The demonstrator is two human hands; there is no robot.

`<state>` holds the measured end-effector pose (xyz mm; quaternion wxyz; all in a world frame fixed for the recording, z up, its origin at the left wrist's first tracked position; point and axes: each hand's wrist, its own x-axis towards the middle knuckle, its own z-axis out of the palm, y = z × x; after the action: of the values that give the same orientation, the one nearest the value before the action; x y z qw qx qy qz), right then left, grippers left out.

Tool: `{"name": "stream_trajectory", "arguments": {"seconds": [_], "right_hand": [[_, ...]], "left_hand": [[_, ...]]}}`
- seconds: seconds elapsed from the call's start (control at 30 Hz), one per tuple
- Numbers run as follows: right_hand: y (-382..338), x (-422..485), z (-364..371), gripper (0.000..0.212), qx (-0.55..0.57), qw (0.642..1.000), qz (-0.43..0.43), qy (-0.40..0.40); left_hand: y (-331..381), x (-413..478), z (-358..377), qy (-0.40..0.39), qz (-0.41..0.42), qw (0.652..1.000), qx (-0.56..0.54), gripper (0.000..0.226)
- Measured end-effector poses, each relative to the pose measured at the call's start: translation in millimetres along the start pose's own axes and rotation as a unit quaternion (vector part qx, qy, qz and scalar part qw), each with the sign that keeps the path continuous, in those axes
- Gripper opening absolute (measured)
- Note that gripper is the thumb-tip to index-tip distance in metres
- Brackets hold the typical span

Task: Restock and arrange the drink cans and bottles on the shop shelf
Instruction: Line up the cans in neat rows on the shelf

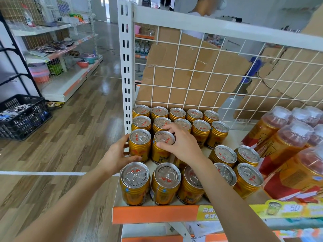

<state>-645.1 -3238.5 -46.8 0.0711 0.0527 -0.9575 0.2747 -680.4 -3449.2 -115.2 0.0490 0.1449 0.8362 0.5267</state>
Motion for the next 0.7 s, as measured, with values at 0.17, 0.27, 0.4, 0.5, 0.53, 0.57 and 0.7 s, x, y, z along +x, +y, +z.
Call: {"name": "stream_trajectory", "arguments": {"seconds": [0.17,0.27,0.4,0.5,0.53,0.57,0.7], "right_hand": [[0.2,0.4,1.4,0.052,-0.002,1.000,0.002,0.010],[0.6,0.5,1.4,0.053,0.001,1.000,-0.004,0.003],[0.9,-1.2,3.4,0.053,0.009,1.000,-0.013,-0.015],[3.1,-1.1,2.3,0.053,0.023,1.000,-0.005,-0.017],[4.0,-1.0,1.8,0.054,0.029,0.999,-0.002,-0.015],[4.8,-1.1,1.2,0.055,0.035,0.999,0.002,-0.012],[5.5,-0.6,1.6,0.056,0.037,0.999,-0.001,-0.008]], "left_hand": [[-7.6,-3.5,3.7,-0.014,-0.018,0.998,-0.050,0.085],[-9.5,-3.6,8.3,-0.034,-0.020,0.996,-0.079,0.094],[-11.1,-2.4,14.2,-0.040,-0.006,0.992,-0.116,0.098],[-12.9,-2.9,22.1,-0.020,0.006,0.991,-0.131,0.096],[-14.8,-2.6,25.5,-0.009,0.012,0.991,-0.131,0.095],[-16.0,-2.4,28.7,-0.001,0.017,0.992,-0.129,0.094],[-21.4,-1.7,33.3,0.021,0.030,0.991,-0.126,0.102]]}}
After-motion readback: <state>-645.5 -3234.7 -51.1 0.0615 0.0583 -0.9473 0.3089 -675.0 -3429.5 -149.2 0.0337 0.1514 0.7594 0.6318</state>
